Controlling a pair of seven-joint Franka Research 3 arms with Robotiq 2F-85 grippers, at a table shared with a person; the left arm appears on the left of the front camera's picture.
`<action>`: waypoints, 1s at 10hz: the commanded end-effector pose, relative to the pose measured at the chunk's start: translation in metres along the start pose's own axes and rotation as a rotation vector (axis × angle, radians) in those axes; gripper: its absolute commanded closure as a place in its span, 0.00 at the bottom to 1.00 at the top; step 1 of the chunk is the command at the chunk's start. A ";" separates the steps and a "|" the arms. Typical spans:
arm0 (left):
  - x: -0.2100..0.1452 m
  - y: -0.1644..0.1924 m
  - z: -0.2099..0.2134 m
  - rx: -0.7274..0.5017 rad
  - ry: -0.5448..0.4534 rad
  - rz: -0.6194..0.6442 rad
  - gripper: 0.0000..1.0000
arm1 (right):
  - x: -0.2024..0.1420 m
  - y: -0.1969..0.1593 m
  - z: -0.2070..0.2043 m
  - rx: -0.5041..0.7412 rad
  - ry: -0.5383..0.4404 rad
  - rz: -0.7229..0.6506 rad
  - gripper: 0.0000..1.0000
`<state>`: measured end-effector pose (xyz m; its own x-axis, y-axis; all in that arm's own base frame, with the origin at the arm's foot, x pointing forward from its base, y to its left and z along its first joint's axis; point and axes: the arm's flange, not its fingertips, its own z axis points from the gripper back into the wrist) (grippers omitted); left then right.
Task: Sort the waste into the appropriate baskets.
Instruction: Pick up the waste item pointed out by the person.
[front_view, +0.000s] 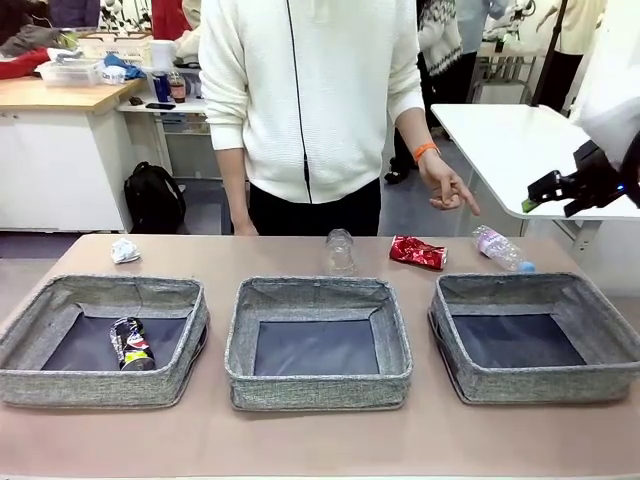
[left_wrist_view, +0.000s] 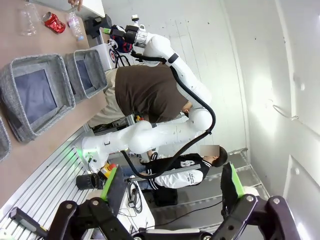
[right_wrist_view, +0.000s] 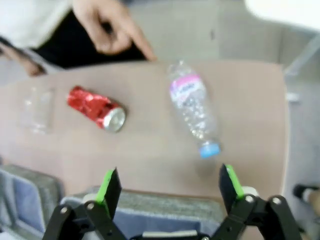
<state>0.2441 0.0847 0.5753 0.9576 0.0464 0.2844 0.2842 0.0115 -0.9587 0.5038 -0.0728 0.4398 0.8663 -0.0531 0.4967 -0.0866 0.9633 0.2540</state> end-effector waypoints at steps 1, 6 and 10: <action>0.001 -0.004 0.000 -0.019 0.000 -0.024 0.00 | 0.001 0.008 0.012 -0.044 -0.049 0.038 0.00; 0.001 -0.004 0.000 -0.019 0.000 -0.024 0.00 | 0.042 0.000 -0.056 -0.063 0.148 0.079 0.00; 0.001 -0.004 0.000 -0.019 0.000 -0.024 0.00 | 0.061 -0.003 -0.098 -0.141 0.213 0.135 0.00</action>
<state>0.2439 0.0849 0.5755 0.9575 0.0462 0.2846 0.2844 0.0112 -0.9587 0.5945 -0.0530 0.3801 0.9294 0.1064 0.3534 -0.1544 0.9818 0.1105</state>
